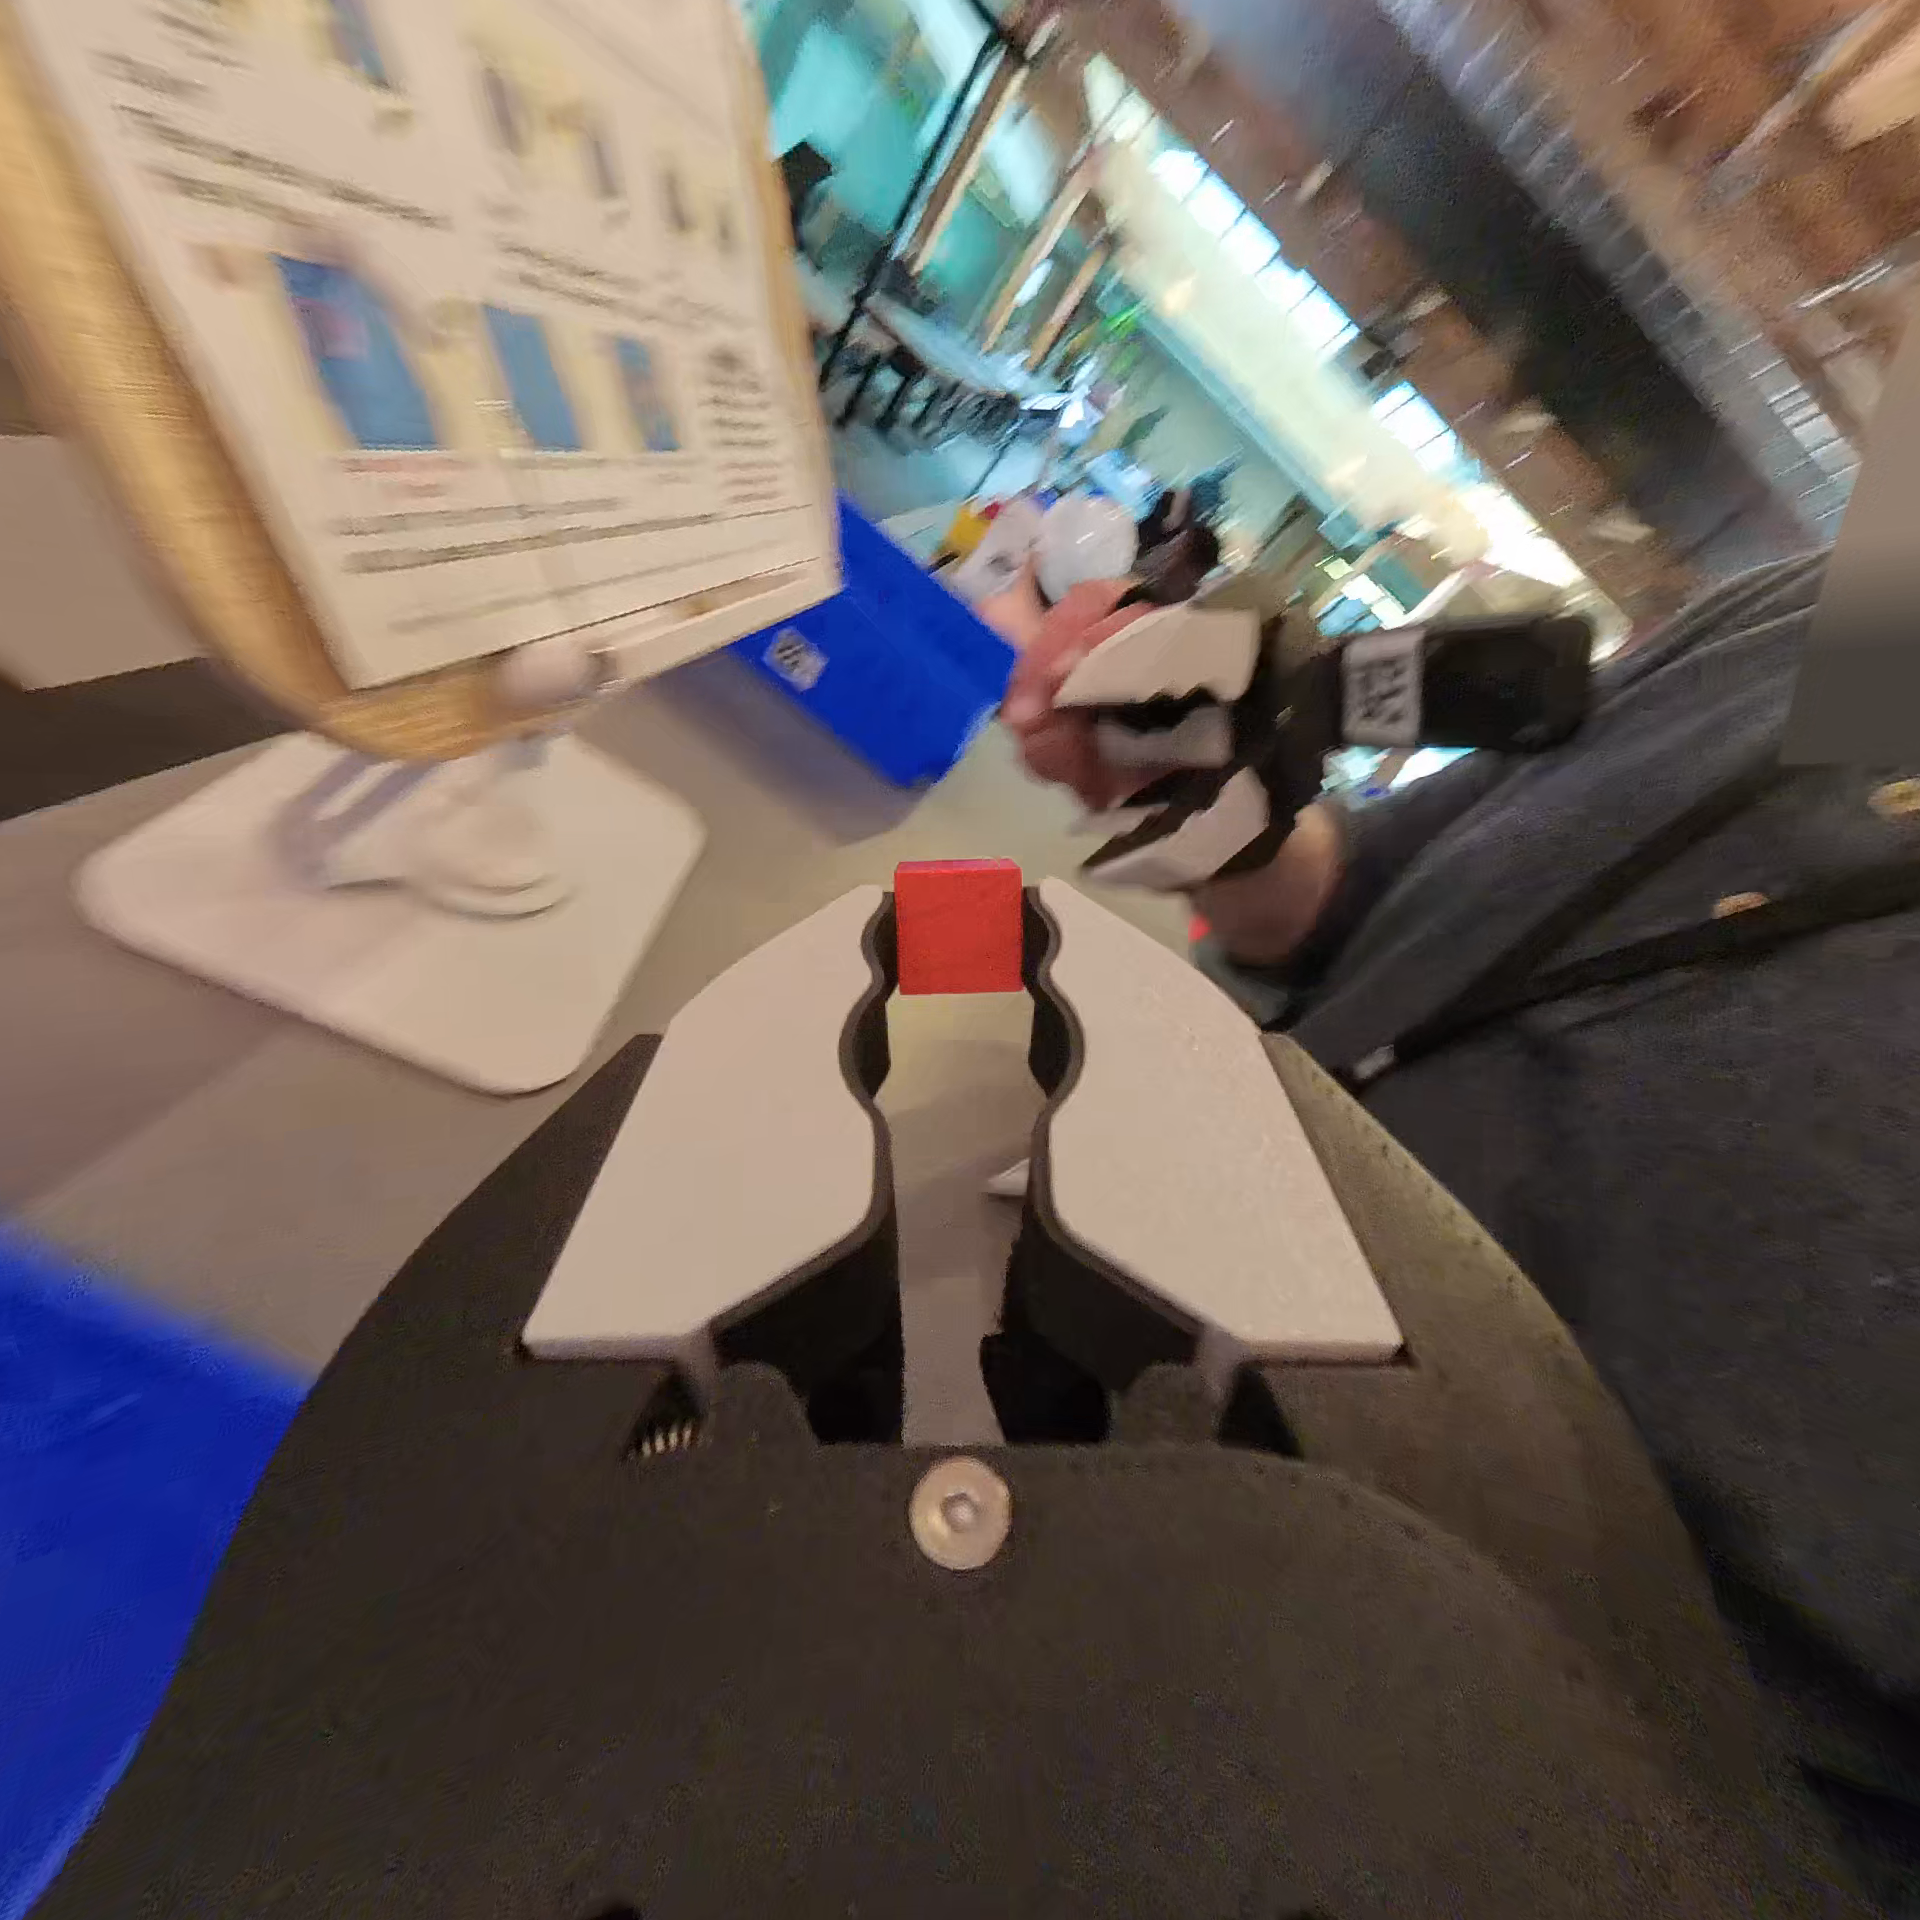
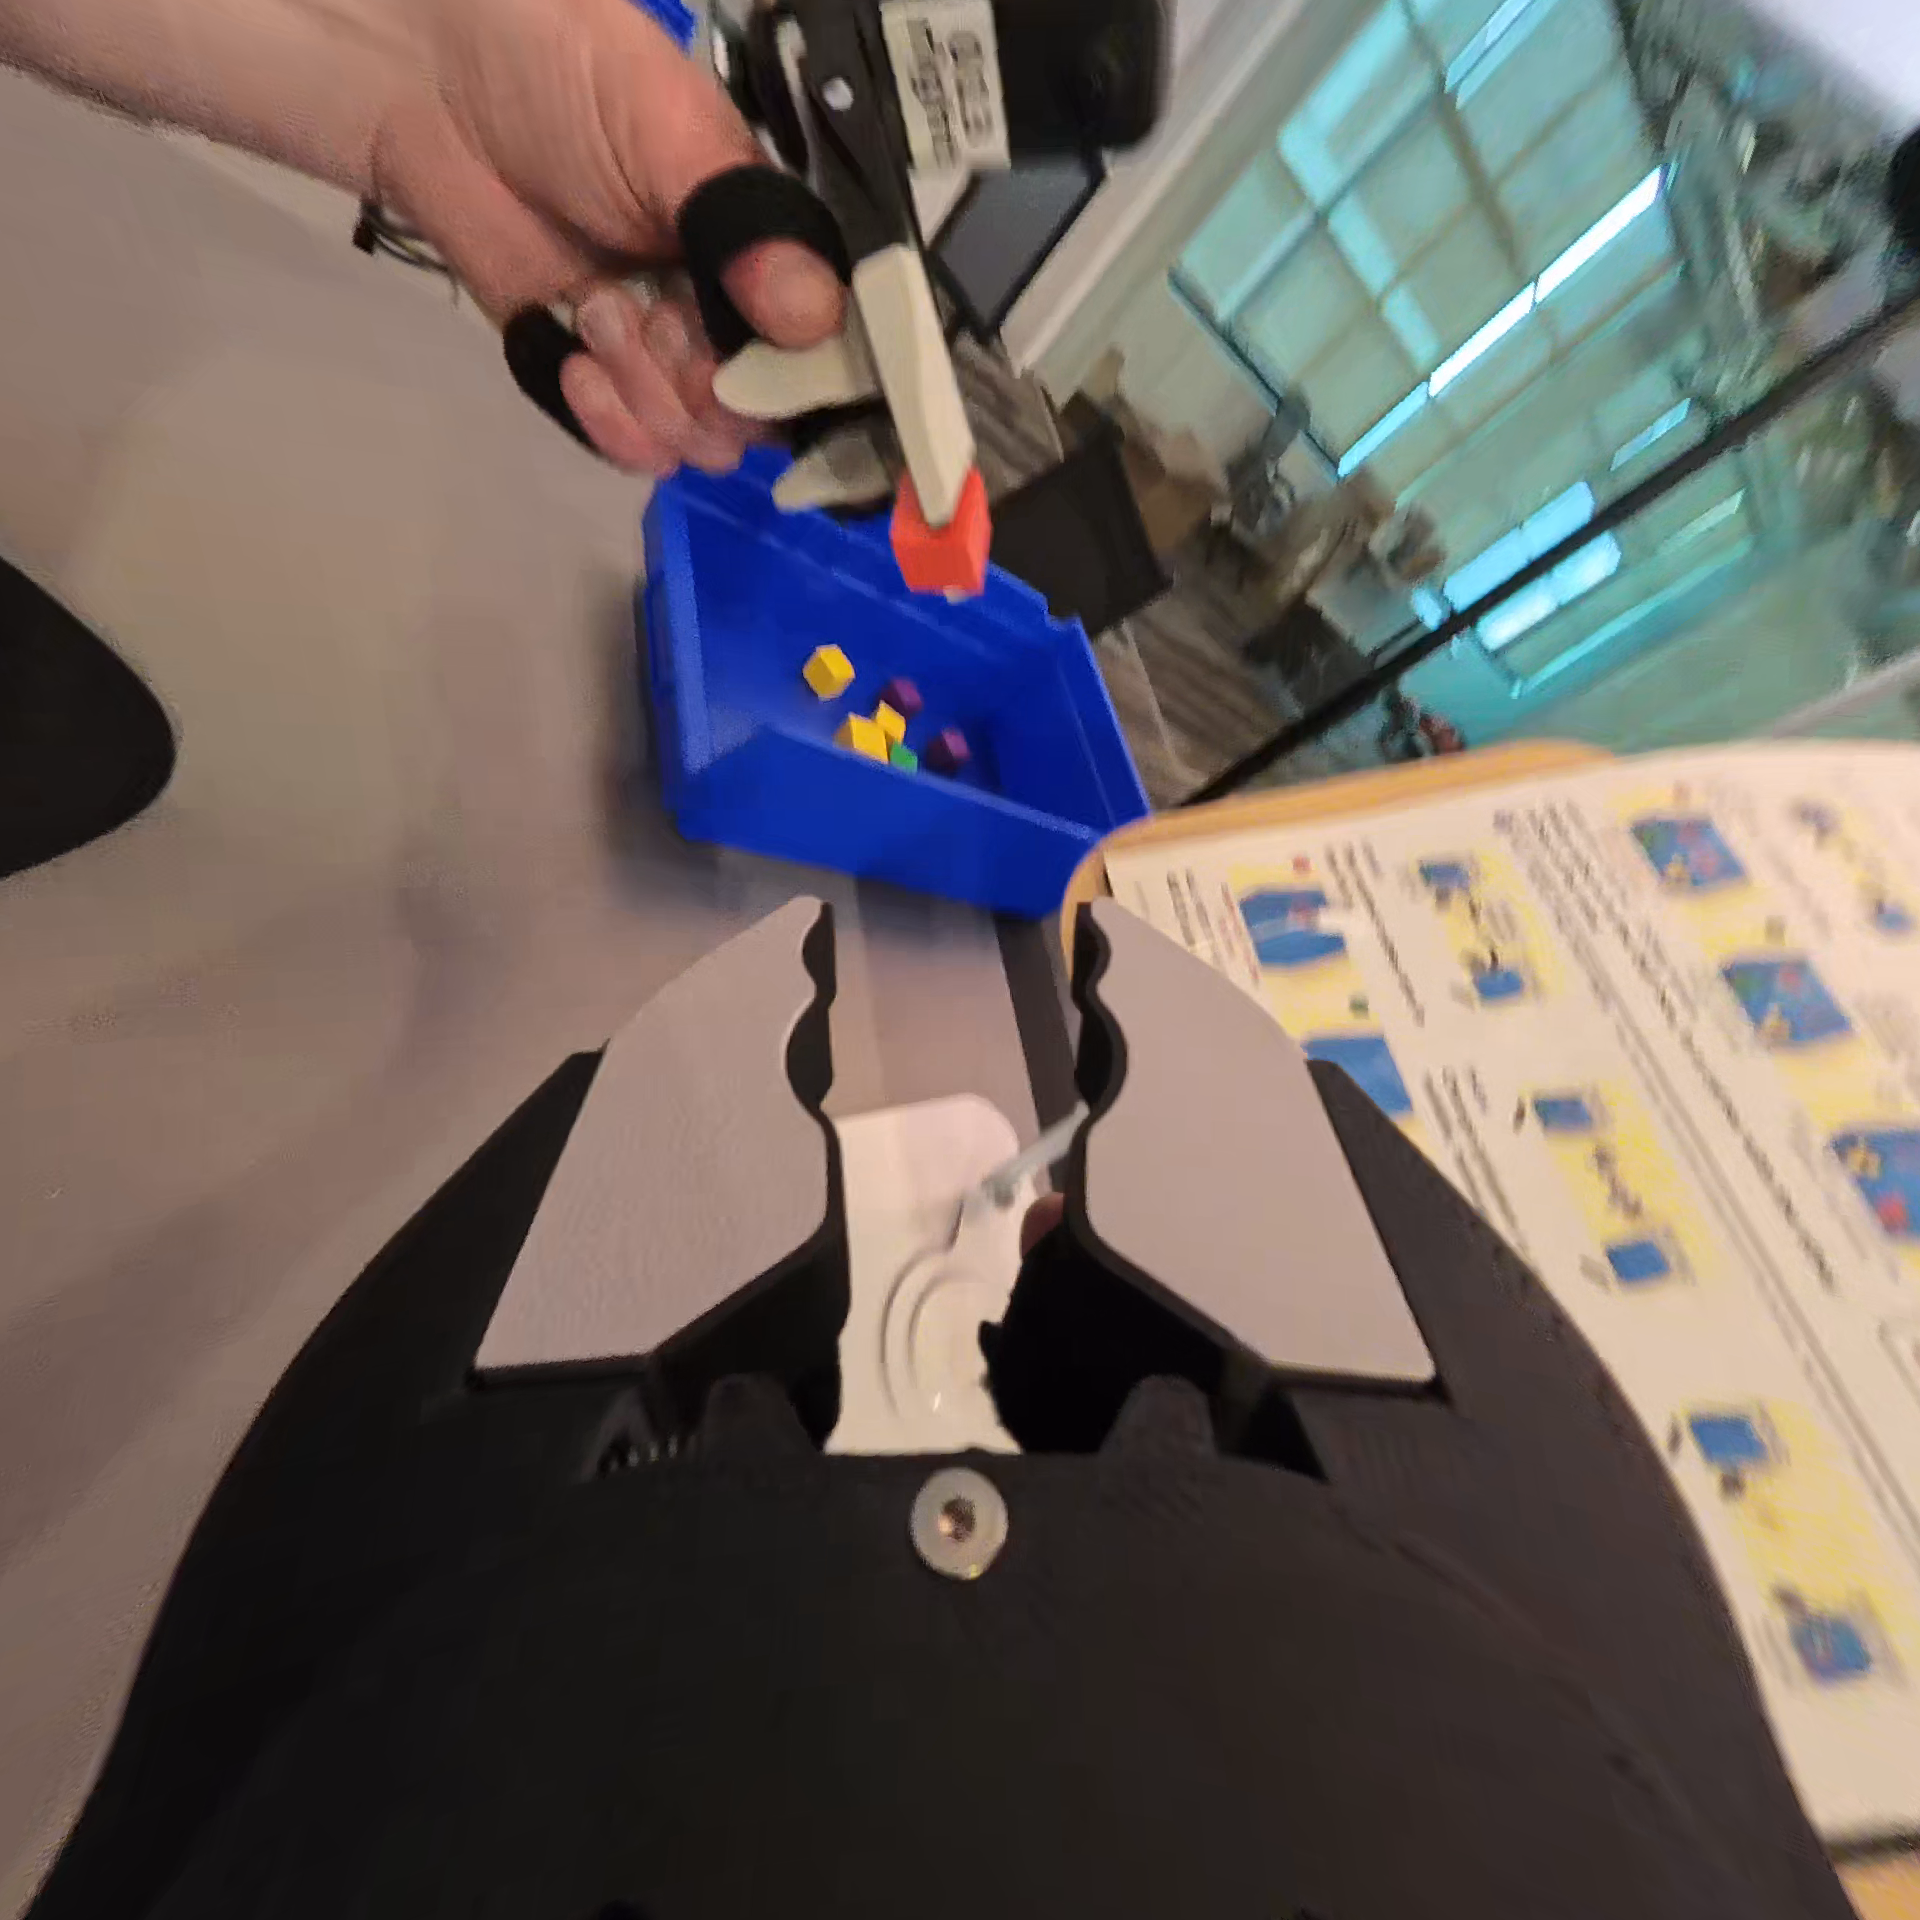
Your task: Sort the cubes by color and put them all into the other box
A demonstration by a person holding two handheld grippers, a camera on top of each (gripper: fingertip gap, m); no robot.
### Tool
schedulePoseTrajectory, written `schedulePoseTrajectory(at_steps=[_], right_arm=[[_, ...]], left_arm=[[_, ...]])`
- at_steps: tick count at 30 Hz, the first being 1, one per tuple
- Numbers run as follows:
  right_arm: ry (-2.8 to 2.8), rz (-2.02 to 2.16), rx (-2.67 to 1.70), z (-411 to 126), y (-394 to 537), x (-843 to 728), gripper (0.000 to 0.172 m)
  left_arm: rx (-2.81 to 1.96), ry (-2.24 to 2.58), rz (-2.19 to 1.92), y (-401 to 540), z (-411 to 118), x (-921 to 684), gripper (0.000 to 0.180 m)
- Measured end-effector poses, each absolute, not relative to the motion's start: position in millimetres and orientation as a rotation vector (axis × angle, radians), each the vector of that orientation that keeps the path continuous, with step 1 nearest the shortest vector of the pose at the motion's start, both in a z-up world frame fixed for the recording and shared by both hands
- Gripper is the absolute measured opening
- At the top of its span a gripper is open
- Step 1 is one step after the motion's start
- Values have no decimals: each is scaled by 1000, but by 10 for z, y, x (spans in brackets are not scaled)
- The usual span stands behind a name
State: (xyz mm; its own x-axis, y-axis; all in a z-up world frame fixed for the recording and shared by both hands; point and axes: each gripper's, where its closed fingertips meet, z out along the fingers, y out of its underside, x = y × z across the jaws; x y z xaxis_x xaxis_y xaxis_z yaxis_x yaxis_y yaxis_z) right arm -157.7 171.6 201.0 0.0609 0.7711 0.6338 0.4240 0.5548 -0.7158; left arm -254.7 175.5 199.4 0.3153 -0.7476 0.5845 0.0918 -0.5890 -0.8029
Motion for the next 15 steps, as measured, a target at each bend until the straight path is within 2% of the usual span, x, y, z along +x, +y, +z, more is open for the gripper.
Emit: schedulePoseTrajectory(at_steps=[8, 11, 14, 15], right_arm=[[-1531, 401, -856, 2158, 1444, -1894, 48], [-1510, 380, -852, 2163, 1450, -1863, 42], [-1467, 351, -858, 2183, 1482, -1785, 23], [-1455, 351, -866, 2187, 1491, -1757, 23]], left_arm=[[-1593, 479, -1799, 1415, 2204, -1758, 22], [-1546, 457, -1887, 1388, 2217, -1585, 22], [-1537, 441, -1924, 1412, 2199, -1468, 23], [-1525, 436, -1944, 1419, 2202, -1440, 22]])
